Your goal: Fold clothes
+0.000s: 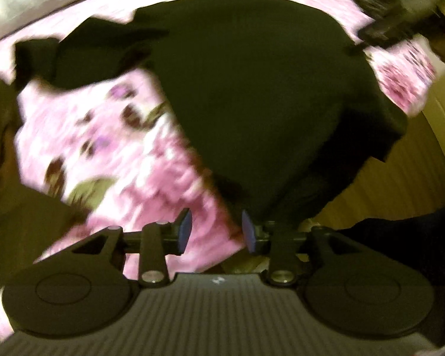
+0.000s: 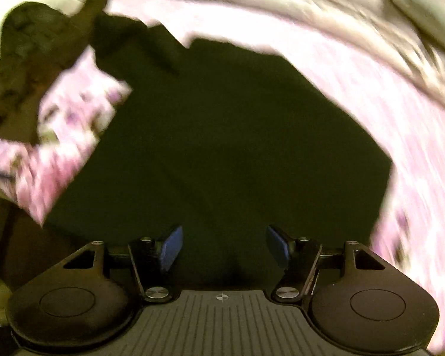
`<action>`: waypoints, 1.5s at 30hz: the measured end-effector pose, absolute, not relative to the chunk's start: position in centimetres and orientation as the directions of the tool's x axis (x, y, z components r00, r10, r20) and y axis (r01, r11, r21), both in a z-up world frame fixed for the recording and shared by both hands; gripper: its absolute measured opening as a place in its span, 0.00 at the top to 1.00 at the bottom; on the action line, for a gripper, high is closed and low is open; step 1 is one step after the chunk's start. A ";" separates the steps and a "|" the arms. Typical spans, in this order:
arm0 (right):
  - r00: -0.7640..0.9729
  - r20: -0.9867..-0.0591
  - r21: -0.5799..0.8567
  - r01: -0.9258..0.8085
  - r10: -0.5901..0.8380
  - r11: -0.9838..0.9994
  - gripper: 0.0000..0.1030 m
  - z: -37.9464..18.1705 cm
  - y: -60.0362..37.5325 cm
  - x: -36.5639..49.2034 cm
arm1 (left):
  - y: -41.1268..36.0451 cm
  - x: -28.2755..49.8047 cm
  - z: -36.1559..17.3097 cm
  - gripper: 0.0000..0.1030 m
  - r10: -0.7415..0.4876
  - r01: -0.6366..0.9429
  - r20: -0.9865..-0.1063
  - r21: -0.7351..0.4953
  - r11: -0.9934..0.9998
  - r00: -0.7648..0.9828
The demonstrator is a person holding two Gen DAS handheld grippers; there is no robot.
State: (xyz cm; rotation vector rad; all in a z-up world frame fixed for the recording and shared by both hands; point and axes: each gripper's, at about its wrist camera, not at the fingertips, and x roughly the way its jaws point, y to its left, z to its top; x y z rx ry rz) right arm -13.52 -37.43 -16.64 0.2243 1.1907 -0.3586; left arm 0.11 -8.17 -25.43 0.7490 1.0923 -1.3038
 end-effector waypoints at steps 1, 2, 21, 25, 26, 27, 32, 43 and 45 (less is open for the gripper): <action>0.355 -0.923 -0.013 0.361 -0.151 0.933 0.17 -17.2 -37.0 -10.6 | -7.5 0.4 -25.5 0.67 -0.372 0.971 -0.926 -0.141 0.193 -0.060; 0.392 -0.908 -0.012 0.327 -0.148 0.945 0.16 -18.2 -36.6 -7.6 | -6.8 0.7 -25.7 0.66 -0.378 0.964 -0.925 -0.138 0.229 -0.043; 0.577 -0.752 -0.270 0.171 -0.318 0.948 0.97 -22.9 -40.9 6.4 | -6.2 2.7 -26.5 0.62 -0.413 0.898 -0.905 -0.094 0.430 0.103; 0.619 -0.645 -0.236 0.397 -0.449 0.887 0.97 -13.8 -46.7 -2.3 | -9.2 3.0 -23.4 0.62 -0.479 0.924 -0.868 -0.071 0.377 0.128; 0.606 -0.618 -0.240 0.463 -0.502 0.854 0.97 -11.9 -48.2 -5.2 | -10.0 3.0 -22.7 0.62 -0.490 0.929 -0.862 -0.066 0.364 0.130; 0.588 -0.590 -0.241 0.526 -0.553 0.816 0.97 -10.0 -49.8 -8.1 | -10.9 2.9 -22.1 0.62 -0.497 0.935 -0.858 -0.062 0.349 0.129; 0.389 -0.516 -0.247 0.786 -0.763 0.567 0.97 -4.3 -58.3 -22.1 | -17.1 1.2 -19.9 0.62 -0.511 0.963 -0.853 -0.044 0.266 0.102; -0.034 -0.780 -0.194 0.962 -0.624 0.191 0.96 -16.8 -74.8 -42.1 | -35.4 -9.0 -21.1 0.37 -0.478 0.996 -0.877 0.001 0.089 0.043; -0.037 -0.832 -0.171 0.966 -0.553 0.193 0.95 -19.3 -76.1 -43.7 | -38.3 -10.8 -22.3 0.34 -0.468 0.999 -0.883 0.023 0.031 0.035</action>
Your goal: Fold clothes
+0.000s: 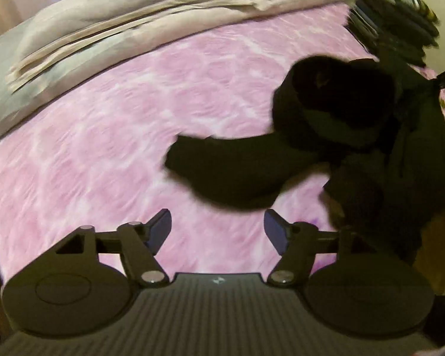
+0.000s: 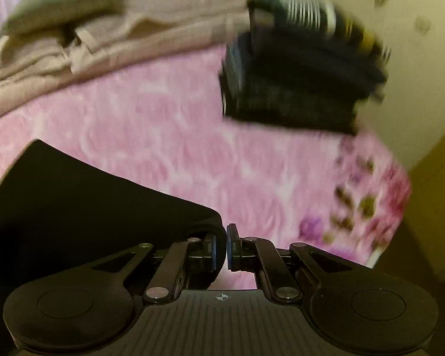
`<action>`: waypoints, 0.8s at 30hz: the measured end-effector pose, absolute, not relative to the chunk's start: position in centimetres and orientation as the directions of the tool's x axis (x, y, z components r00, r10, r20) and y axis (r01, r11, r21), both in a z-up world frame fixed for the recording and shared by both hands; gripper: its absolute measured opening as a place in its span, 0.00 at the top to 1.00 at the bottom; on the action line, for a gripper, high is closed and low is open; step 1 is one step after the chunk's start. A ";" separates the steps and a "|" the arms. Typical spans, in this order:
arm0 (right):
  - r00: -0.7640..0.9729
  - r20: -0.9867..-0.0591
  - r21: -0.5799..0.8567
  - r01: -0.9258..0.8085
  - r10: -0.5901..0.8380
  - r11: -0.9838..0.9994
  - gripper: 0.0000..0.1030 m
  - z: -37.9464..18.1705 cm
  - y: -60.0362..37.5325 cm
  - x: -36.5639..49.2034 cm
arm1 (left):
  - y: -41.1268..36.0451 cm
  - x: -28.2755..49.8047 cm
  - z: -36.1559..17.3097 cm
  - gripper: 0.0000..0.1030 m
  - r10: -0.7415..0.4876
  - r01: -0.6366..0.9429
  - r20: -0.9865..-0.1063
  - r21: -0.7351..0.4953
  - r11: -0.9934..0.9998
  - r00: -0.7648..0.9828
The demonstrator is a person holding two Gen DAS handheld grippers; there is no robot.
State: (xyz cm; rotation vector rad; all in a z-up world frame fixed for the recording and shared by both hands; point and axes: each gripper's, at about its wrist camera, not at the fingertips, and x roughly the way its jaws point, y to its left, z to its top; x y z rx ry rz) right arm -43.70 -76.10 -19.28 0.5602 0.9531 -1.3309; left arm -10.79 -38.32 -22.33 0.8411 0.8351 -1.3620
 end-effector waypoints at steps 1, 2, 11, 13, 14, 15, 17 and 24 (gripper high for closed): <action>-0.045 -0.845 -0.185 0.960 -0.532 0.212 0.75 -20.0 -76.0 -44.3 | -39.7 -11.7 -23.0 0.34 -0.462 0.999 -0.886 0.041 -0.009 0.032; -0.054 -0.846 -0.202 0.953 -0.531 0.225 0.45 -20.2 -75.4 -45.0 | -41.0 -12.5 -23.8 0.34 -0.454 0.996 -0.891 0.068 -0.063 0.033; 0.138 -0.835 -0.268 0.743 -0.533 0.613 0.29 -20.2 -66.5 -44.3 | -48.2 -15.0 -31.5 0.31 -0.431 0.851 -0.902 0.241 -0.467 0.018; 0.244 -0.832 -0.252 0.633 -0.498 0.732 0.06 -20.5 -65.0 -42.1 | -49.3 -14.5 -33.7 0.32 -0.413 0.827 -0.911 0.224 -0.516 -0.011; 0.296 -0.829 -0.240 0.578 -0.474 0.780 0.01 -20.7 -64.4 -41.0 | -49.8 -14.2 -34.8 0.33 -0.393 0.825 -0.919 0.196 -0.530 -0.034; 0.343 -0.826 -0.229 0.521 -0.447 0.822 0.01 -20.9 -63.9 -39.8 | -50.2 -14.0 -35.8 0.43 -0.372 0.822 -0.926 0.170 -0.543 -0.054; 0.390 -0.827 -0.230 0.420 -0.404 0.878 0.01 -21.9 -63.1 -37.4 | -50.7 -13.8 -37.4 0.88 -0.332 0.815 -0.941 0.141 -0.562 -0.066; 0.402 -0.850 -0.340 0.073 -0.339 0.938 0.01 -25.1 -60.3 -32.6 | -48.2 -6.0 -30.4 1.00 -0.461 0.921 -0.870 0.311 -0.236 0.176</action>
